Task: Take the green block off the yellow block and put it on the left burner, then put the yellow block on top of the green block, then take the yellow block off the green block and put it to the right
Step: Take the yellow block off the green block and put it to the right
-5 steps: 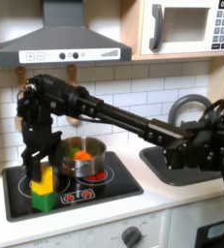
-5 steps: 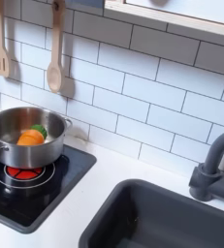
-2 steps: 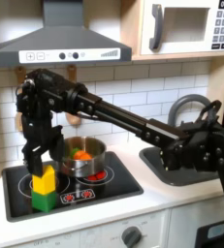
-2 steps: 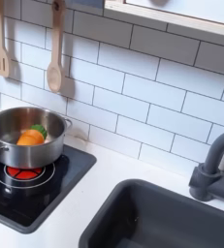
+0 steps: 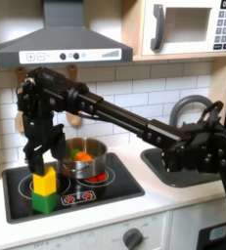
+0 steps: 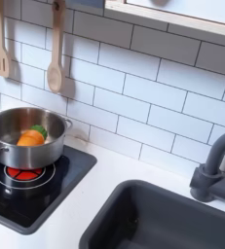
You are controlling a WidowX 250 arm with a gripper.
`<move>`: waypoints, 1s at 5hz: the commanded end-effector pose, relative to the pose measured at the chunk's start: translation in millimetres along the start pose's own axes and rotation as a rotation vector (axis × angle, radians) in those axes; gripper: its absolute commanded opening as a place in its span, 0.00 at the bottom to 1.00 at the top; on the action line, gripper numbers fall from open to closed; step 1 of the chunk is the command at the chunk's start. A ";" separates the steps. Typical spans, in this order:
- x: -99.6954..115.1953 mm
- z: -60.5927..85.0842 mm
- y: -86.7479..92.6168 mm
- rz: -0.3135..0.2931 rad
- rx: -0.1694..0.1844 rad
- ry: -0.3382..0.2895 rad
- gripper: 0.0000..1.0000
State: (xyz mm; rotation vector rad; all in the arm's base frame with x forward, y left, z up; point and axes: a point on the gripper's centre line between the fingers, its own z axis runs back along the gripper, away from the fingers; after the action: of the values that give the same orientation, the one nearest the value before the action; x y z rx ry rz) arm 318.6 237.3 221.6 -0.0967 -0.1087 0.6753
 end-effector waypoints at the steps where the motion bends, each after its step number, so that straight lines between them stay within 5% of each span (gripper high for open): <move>1: 4.3 6.7 0.3 0.009 -0.007 -0.018 1.00; 2: 2.4 12.9 -6.3 -0.008 -0.017 -0.030 1.00; 4: -16.7 -14.7 -13.5 -0.053 -0.034 0.043 1.00; 5: -28.3 -6.8 -21.1 -0.072 -0.035 0.024 1.00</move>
State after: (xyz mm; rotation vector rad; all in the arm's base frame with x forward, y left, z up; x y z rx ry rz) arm 313.2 199.9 217.5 -0.1331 -0.1020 0.5828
